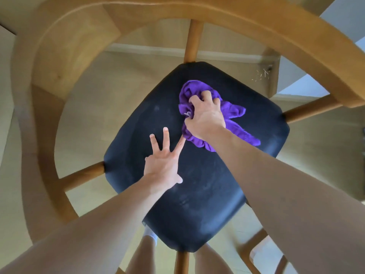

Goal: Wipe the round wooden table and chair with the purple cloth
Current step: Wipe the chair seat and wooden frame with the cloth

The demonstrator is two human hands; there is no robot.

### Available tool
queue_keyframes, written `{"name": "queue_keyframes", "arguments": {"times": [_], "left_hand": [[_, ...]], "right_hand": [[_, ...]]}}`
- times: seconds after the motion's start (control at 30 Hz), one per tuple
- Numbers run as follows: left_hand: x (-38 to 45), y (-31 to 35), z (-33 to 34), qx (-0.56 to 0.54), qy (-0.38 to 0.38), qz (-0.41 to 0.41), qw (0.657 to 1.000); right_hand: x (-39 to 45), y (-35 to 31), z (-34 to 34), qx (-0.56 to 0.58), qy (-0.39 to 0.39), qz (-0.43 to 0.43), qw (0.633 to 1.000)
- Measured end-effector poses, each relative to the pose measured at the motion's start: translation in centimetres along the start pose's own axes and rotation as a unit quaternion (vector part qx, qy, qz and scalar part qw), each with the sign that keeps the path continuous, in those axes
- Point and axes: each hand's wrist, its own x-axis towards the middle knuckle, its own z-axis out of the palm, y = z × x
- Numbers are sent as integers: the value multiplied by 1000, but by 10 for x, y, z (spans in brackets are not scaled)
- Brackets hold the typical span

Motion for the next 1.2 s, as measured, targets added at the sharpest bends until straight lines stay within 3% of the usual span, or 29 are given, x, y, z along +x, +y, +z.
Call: {"name": "queue_keyframes", "arguments": {"times": [0.13, 0.23, 0.33, 0.4, 0.47, 0.53, 0.6, 0.7, 0.77, 0.83, 0.9, 1.0, 1.1, 1.2], "left_hand": [[-4, -6, -4, -4, 27, -6, 1000], [-7, -12, -4, -21, 38, -4, 999], [-8, -20, -8, -44, 34, 8, 998], [-8, -27, -11, -64, 31, 13, 997], [-9, -36, -14, -61, 34, -1, 998], [-9, -46, -12, -30, 23, -38, 999], [-9, -55, -10, -31, 3, -68, 997], [-8, -60, -5, -76, 11, -66, 995], [-8, -61, -4, -89, 23, -60, 994], [-8, -63, -2, -89, 31, -55, 994], [-8, -64, -2, -92, 32, -51, 994], [-8, -65, -1, -107, 32, -54, 992], [-5, -63, 0, -113, 24, -59, 992], [-3, -61, 1, -113, 23, -60, 991]], "right_hand": [[-32, 16, 1, -29, -88, -99, 991], [-53, 42, -11, -41, -124, -101, 986], [-65, 79, -26, 41, 26, -1, 999], [-66, 93, -29, 109, 129, 119, 978], [-61, 83, -22, 140, 147, 234, 951], [-59, 55, -2, 121, 136, 264, 947], [-68, 23, 22, 90, 118, 220, 964], [-94, -4, 54, 21, 9, 58, 998], [-105, -1, 57, -23, -78, -49, 995], [-102, 8, 43, -1, -141, -103, 985], [-90, 16, 24, 70, -94, -102, 988], [-55, 18, 0, 177, 96, -13, 979], [-18, 4, -3, 250, 95, 105, 958], [-11, -18, 22, 137, 62, 98, 984]]}}
